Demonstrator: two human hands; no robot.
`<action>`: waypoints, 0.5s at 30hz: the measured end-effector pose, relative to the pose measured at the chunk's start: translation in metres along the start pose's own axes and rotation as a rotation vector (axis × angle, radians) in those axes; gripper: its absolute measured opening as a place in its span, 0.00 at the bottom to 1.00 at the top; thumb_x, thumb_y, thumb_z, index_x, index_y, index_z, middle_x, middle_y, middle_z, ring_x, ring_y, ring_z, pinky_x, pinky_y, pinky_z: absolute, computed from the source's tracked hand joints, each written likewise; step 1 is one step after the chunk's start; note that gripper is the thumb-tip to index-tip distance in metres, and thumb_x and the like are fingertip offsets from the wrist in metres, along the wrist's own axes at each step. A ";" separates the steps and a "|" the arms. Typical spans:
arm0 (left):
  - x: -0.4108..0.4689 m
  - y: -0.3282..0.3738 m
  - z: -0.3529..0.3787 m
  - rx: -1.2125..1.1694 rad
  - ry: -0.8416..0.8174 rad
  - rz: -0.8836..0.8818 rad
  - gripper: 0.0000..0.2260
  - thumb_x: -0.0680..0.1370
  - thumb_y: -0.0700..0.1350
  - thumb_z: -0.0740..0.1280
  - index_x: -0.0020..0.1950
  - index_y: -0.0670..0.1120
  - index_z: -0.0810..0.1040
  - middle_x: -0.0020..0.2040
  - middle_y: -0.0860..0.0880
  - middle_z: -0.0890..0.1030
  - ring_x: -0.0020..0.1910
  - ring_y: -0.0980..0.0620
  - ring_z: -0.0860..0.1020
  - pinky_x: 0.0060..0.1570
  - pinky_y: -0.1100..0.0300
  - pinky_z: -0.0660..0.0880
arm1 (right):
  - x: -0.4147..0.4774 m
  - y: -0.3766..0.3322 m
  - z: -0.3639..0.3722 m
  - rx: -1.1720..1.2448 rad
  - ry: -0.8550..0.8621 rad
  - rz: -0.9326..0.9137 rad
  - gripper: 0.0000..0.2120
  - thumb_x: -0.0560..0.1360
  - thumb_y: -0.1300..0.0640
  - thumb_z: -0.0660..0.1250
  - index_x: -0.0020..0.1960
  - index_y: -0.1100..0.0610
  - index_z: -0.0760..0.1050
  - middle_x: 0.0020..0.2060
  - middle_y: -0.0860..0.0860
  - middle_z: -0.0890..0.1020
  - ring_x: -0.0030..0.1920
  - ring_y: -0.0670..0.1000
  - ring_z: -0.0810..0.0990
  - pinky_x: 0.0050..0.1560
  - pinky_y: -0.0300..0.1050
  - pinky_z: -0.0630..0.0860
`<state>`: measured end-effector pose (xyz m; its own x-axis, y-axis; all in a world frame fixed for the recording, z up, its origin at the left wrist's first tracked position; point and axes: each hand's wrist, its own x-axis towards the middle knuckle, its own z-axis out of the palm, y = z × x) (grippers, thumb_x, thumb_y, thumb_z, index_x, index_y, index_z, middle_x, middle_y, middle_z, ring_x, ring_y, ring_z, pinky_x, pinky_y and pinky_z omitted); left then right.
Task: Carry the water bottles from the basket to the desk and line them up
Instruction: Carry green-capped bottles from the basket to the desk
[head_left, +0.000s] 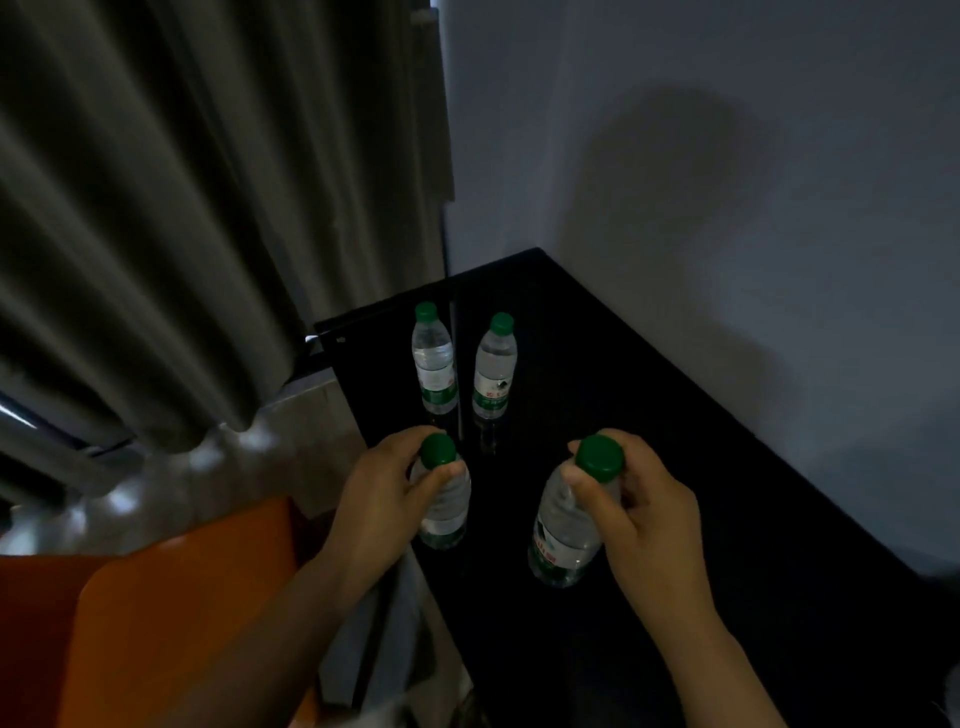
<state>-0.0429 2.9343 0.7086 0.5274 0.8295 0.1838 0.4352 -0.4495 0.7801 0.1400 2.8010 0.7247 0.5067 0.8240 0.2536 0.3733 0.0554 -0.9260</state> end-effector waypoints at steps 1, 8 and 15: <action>0.007 -0.005 0.005 0.003 -0.024 -0.009 0.04 0.76 0.43 0.69 0.46 0.43 0.77 0.38 0.48 0.79 0.40 0.54 0.78 0.39 0.65 0.72 | 0.002 0.004 -0.001 -0.004 -0.014 0.011 0.09 0.72 0.40 0.66 0.47 0.43 0.75 0.44 0.45 0.81 0.44 0.43 0.81 0.42 0.36 0.79; 0.061 -0.039 0.028 0.026 -0.067 -0.007 0.04 0.77 0.44 0.68 0.45 0.45 0.77 0.38 0.49 0.77 0.39 0.55 0.76 0.38 0.65 0.70 | 0.013 0.024 0.007 -0.019 -0.015 0.102 0.08 0.73 0.49 0.69 0.50 0.39 0.76 0.47 0.40 0.82 0.47 0.38 0.81 0.43 0.28 0.75; 0.115 -0.064 0.040 0.013 0.006 -0.006 0.04 0.76 0.43 0.69 0.46 0.43 0.77 0.33 0.58 0.72 0.34 0.65 0.73 0.34 0.76 0.66 | 0.028 0.033 0.022 -0.035 0.003 0.167 0.06 0.73 0.46 0.69 0.50 0.40 0.76 0.47 0.41 0.82 0.46 0.39 0.82 0.42 0.28 0.76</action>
<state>0.0195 3.0449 0.6558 0.5201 0.8343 0.1830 0.4480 -0.4489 0.7731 0.1497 2.8384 0.6957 0.5663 0.8183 0.0980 0.3108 -0.1020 -0.9450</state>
